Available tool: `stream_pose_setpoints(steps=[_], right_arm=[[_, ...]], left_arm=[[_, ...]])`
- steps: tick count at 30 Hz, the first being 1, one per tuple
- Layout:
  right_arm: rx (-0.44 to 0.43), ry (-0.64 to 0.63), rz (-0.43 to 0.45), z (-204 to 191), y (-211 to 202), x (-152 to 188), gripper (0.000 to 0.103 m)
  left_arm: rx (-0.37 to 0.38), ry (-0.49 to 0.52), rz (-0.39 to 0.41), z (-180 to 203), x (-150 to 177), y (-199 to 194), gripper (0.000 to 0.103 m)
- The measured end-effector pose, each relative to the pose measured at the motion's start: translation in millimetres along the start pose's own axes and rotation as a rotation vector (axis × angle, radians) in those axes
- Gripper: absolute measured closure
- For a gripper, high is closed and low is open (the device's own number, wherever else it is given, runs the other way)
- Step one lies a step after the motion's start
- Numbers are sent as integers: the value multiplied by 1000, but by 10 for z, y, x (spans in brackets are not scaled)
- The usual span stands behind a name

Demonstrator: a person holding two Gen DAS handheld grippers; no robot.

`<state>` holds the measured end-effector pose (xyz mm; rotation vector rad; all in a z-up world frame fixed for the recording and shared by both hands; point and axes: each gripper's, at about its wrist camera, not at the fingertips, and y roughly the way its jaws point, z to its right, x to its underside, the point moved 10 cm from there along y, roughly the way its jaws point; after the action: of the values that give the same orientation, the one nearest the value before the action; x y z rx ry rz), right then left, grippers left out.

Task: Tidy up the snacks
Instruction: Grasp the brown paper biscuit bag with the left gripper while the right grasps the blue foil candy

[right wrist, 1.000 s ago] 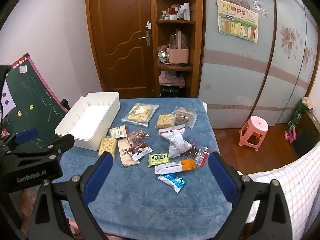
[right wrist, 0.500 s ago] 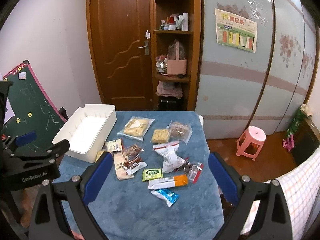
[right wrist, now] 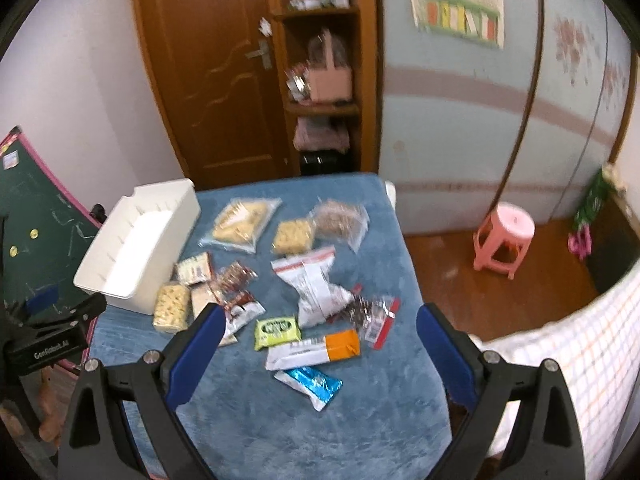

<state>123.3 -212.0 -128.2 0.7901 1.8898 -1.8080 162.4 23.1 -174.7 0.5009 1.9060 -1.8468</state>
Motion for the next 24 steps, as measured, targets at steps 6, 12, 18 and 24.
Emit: stream_pose_setpoints(steps=[6,12,18,24], right_arm=[[-38,91,-138,147,493,260,6],[-40,58,-268,153,946,608,6],[-112,-88,-329,9,1249,983,11],[-123,-300,-317,-166,1447,1243,13]], left_arm=[[58,-66,-165,42,407,585,1],[70,-39,-238,241,707,981,1],[103,-42,-270,418,800,1226,2],[100,-92,-321,464,845,1491,7]])
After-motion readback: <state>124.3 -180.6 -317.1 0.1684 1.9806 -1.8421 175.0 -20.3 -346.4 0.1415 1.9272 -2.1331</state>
